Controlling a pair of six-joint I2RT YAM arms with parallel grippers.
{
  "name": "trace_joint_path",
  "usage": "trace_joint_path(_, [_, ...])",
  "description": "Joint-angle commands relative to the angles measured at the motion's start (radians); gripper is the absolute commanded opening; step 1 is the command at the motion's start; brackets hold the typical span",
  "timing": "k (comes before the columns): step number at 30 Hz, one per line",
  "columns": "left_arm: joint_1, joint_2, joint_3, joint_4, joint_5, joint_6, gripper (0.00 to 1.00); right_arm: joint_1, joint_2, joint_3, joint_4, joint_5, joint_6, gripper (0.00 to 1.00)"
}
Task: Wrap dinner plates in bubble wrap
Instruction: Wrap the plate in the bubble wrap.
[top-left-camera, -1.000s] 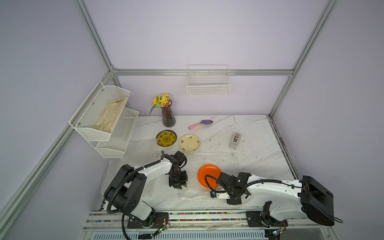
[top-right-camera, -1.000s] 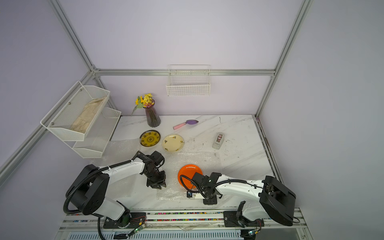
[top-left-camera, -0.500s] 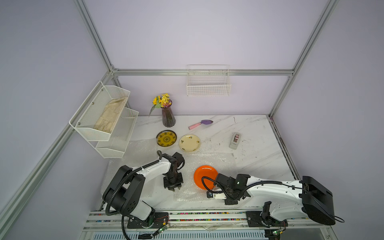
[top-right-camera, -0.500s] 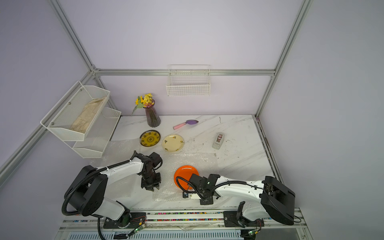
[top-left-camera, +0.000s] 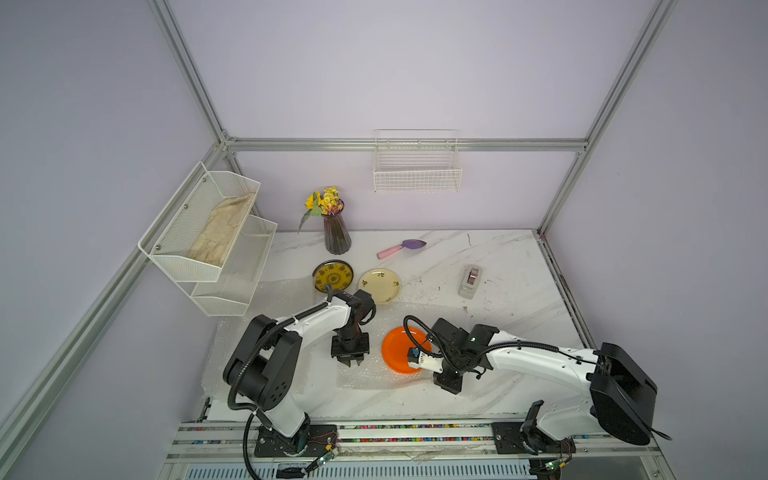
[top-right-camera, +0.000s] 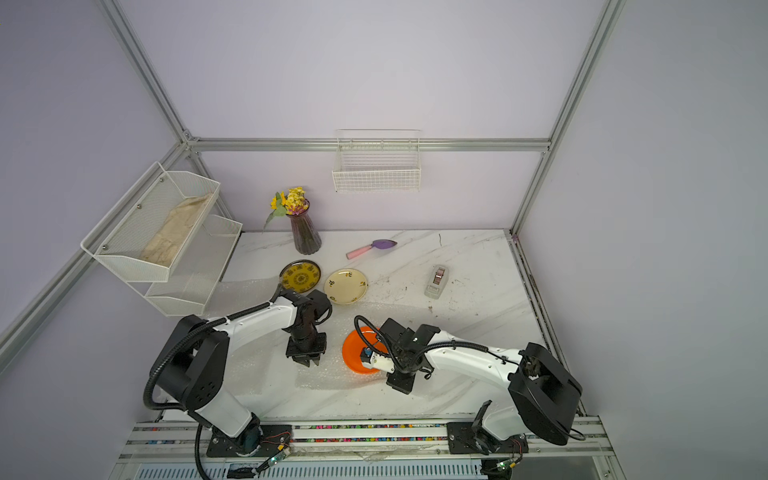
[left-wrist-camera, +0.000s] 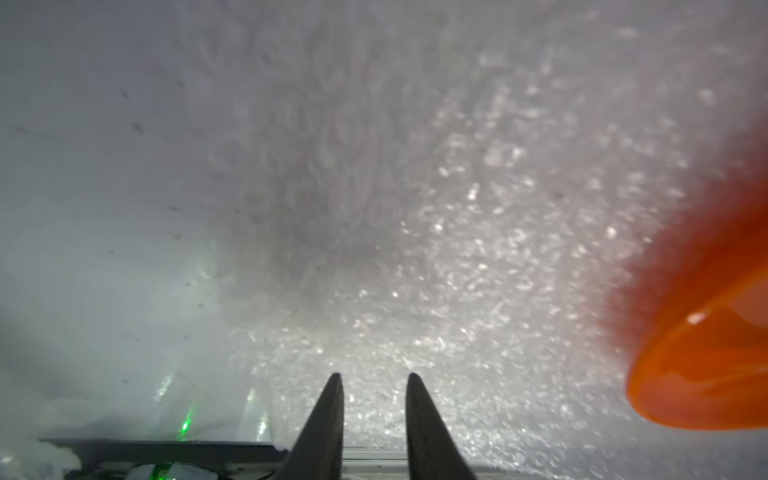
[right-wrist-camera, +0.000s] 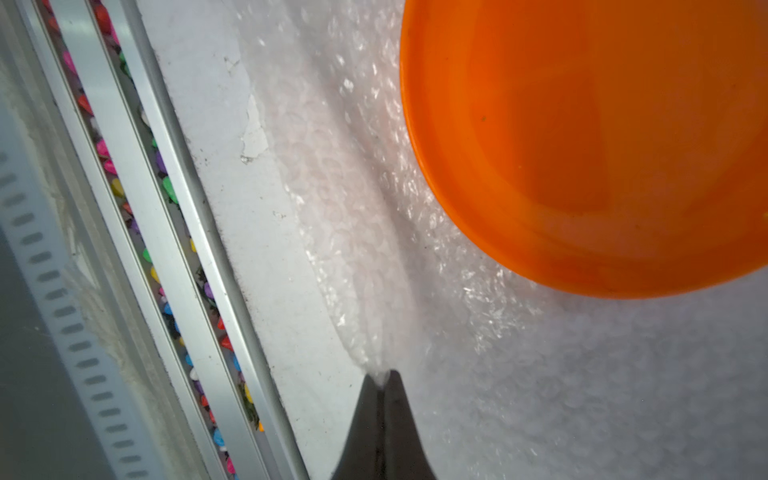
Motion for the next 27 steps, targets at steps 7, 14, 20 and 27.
trace_joint_path(7, [-0.015,-0.201,0.217,0.091,0.035,0.199,0.26,-0.13,0.085,0.086,-0.004,-0.229,0.176,0.0])
trace_joint_path(14, [-0.078,-0.21,0.207,0.149,0.156,0.205,0.26,-0.233,0.141,0.109,0.04,-0.337,0.367,0.0])
trace_joint_path(20, [-0.182,-0.218,0.215,0.197,0.159,0.205,0.26,-0.346,0.134,0.052,0.139,-0.449,0.582,0.0])
trace_joint_path(27, [-0.272,-0.175,0.239,0.229,0.248,0.227,0.25,-0.409,0.1,-0.049,0.319,-0.488,0.866,0.0])
